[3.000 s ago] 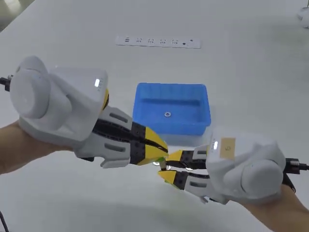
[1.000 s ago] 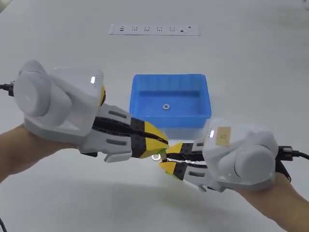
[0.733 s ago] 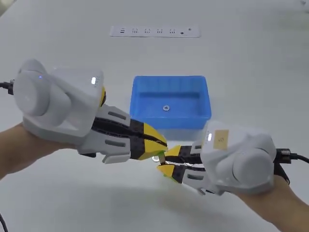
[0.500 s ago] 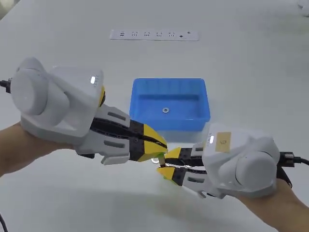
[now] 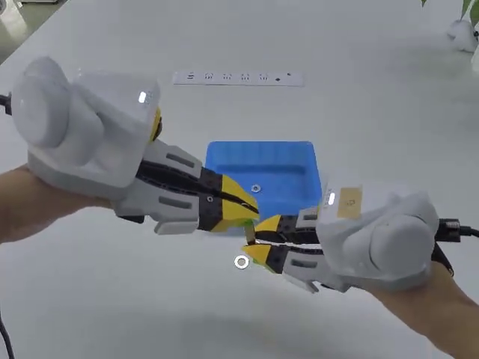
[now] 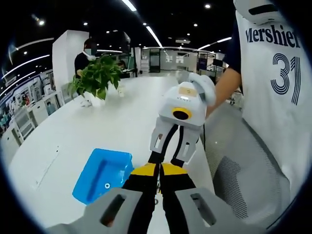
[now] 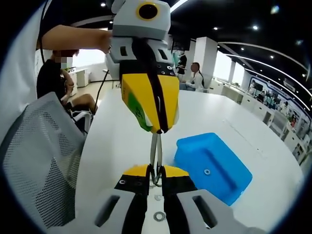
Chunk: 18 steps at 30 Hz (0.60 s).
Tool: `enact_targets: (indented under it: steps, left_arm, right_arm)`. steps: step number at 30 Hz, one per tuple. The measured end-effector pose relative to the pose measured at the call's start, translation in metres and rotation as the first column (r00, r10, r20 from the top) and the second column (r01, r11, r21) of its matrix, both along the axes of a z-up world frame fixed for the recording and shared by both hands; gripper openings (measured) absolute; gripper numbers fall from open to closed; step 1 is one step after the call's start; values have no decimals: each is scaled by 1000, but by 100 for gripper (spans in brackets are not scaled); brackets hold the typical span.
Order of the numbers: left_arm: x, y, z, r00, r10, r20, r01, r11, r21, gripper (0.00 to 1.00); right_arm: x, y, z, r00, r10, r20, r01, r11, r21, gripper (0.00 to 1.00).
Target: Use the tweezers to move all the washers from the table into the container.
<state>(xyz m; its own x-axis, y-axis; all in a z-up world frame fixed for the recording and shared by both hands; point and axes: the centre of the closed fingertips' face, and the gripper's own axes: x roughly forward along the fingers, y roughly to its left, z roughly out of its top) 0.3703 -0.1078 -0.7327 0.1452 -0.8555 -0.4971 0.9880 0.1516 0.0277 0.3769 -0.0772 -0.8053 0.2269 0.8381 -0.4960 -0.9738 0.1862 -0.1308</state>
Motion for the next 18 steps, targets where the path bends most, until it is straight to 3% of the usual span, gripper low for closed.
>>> enact_targets:
  steps: [10,18]
  left_arm:
    - [28,-2,27,997,-20,79,20,1000,1,5]
    - [47,1,35,993,-28,113,27,1000,12,5]
  right_arm:
    - [34,-2,28,997,-4,78,4,1000,4,10]
    - [58,2,38,993,-3,114,0,1000,20,10]
